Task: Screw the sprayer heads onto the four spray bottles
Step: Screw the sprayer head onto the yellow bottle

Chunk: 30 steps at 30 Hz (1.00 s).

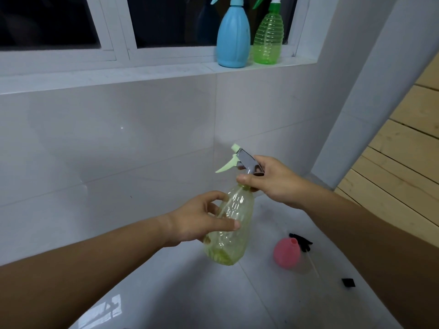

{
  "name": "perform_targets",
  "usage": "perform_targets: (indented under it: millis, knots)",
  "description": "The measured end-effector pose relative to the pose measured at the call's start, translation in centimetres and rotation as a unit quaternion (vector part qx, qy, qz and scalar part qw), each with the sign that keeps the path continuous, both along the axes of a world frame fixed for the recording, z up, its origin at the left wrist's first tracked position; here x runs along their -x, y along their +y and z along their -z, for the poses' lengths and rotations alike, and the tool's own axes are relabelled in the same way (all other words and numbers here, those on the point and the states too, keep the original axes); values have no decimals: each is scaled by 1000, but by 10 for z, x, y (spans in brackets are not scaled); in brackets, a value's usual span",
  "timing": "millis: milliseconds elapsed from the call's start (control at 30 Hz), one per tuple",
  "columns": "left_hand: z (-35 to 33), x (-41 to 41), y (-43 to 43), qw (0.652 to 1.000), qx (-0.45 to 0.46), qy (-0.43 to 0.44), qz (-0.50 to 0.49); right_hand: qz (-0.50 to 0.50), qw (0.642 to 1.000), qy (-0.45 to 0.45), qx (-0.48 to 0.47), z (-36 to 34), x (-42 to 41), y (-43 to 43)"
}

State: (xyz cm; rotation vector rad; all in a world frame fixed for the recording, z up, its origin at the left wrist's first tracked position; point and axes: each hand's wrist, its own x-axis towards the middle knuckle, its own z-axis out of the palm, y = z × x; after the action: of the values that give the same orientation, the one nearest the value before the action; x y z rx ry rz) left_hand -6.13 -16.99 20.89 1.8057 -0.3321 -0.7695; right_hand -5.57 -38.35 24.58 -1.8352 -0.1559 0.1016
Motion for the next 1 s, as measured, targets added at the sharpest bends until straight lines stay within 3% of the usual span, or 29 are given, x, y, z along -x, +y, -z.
perform_targets:
  millis: [500,733,867,1000]
  knots:
    - [8,0,-13,997,-39,-54,-26,-17,1000,8,8,-2,-2,-11]
    - [3,-12,-7,994,-18,-68,-89,99,991,60,-72,1,1,-7]
    - [-6,-16,-4,989,23,-85,-121,56,993,103,-9,1,9,-3]
    - [-18,-21,-5,982,43,-121,-138,28,995,97,-4,-10,17,10]
